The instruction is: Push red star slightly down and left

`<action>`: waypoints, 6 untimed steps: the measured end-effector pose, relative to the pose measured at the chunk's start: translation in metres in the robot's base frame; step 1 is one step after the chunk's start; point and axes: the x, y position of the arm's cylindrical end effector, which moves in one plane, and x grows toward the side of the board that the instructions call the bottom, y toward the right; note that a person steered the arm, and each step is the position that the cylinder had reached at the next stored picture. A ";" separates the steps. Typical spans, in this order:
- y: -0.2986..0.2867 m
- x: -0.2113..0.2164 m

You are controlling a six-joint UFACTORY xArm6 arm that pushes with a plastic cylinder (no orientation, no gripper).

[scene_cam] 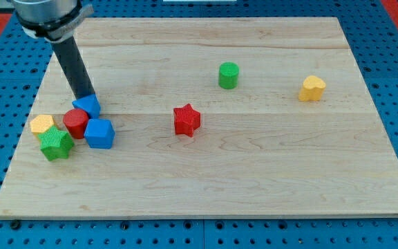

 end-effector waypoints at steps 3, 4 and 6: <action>0.104 -0.022; 0.217 -0.007; 0.123 0.041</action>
